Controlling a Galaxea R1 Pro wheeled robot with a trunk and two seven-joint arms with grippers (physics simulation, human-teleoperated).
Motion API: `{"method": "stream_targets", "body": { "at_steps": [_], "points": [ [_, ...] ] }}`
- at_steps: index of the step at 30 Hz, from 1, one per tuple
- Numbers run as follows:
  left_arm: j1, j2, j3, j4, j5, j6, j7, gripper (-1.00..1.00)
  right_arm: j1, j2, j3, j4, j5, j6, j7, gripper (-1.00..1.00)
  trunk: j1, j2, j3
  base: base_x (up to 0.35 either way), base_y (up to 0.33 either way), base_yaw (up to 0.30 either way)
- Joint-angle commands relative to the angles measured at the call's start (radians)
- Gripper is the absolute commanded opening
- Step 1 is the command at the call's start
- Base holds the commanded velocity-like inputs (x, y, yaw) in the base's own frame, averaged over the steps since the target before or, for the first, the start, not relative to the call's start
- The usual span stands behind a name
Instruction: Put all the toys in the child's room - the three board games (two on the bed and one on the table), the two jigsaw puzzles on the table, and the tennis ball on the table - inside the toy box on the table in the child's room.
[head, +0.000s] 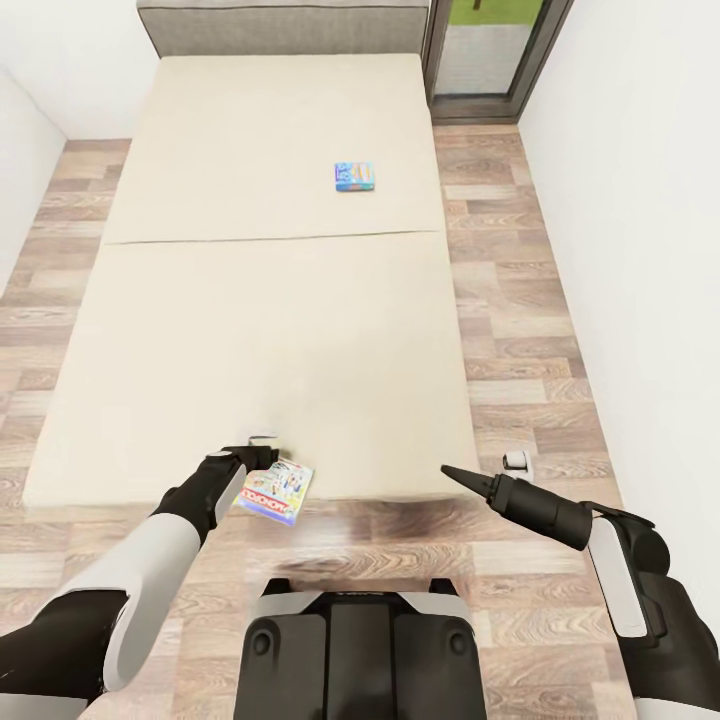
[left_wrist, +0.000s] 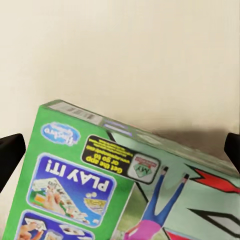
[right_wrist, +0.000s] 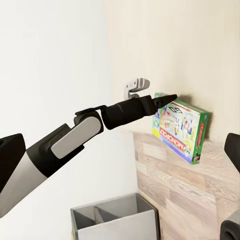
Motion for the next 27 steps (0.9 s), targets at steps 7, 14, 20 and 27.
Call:
{"method": "stream_targets", "body": {
  "at_steps": [7,14,20,27],
  "points": [
    [0.0,0.0,0.001,-0.002,-0.001,0.006,0.003,1.0,-0.001,0.0,-0.001,0.0,0.002,0.004,0.004,1.0,0.0,-0.002,-0.001,-0.076,0.0,0.0],
    [0.0,0.002,0.002,-0.004,0.001,0.006,0.003,1.0,0.0,0.0,-0.001,0.0,0.002,0.004,0.004,1.0,0.0,-0.002,-0.001,-0.006,0.0,0.0],
    [-0.005,0.037,0.005,-0.056,0.009,0.012,0.004,1.0,-0.001,0.0,-0.001,0.002,0.004,-0.007,0.004,1.0,0.0,-0.002,-0.001,0.0,0.0,0.0],
    [-0.006,0.067,0.178,-0.149,0.01,0.023,0.0,1.0,-0.001,0.0,0.0,0.003,0.004,-0.009,0.004,1.0,0.0,-0.002,-0.001,0.0,0.0,0.0]
  ]
}}
